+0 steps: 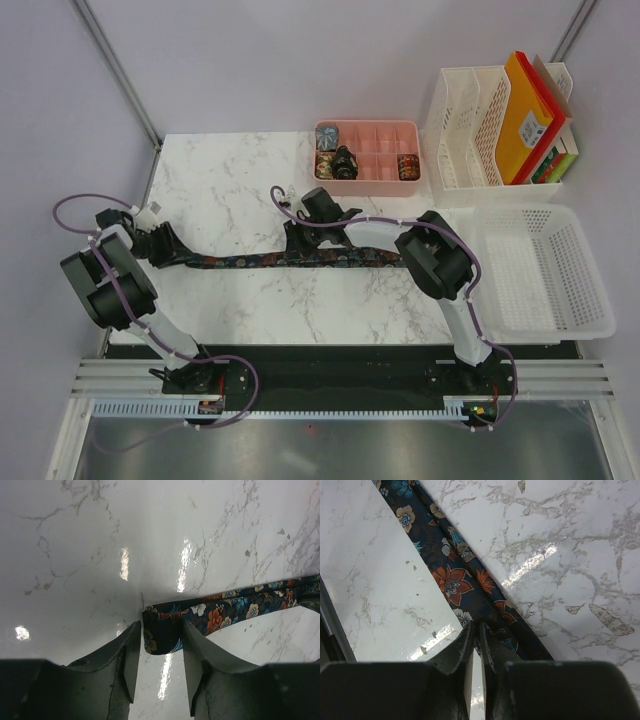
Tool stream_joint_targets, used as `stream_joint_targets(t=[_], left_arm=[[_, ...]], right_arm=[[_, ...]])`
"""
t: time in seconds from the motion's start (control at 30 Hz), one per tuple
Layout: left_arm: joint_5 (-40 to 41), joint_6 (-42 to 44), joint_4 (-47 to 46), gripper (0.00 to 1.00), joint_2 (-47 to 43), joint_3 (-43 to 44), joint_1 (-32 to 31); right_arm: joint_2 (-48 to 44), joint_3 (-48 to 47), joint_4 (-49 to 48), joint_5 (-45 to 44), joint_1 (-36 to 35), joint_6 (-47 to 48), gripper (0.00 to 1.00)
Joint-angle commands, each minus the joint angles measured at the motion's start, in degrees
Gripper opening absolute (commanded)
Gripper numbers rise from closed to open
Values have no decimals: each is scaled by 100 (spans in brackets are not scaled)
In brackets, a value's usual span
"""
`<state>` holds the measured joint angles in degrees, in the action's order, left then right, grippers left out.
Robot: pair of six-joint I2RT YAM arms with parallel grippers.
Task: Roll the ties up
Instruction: Roll the tie at the center of the board.
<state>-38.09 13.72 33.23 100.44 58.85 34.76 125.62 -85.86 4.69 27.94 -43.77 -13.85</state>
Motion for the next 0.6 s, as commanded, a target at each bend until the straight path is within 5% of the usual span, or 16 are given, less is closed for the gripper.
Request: stream_joint_targets(t=[0.0, 0.37, 0.57], left_arm=[[-208, -176, -124, 46, 107, -14, 48], [-498, -430, 551, 9, -753, 258, 39], [-209, -589, 869, 5, -1509, 373, -189]], right_arm=[[41, -185, -161, 1, -44, -57, 17], [-108, -404, -161, 123, -18, -320, 18], [-433, -537, -153, 562, 237, -786, 21]])
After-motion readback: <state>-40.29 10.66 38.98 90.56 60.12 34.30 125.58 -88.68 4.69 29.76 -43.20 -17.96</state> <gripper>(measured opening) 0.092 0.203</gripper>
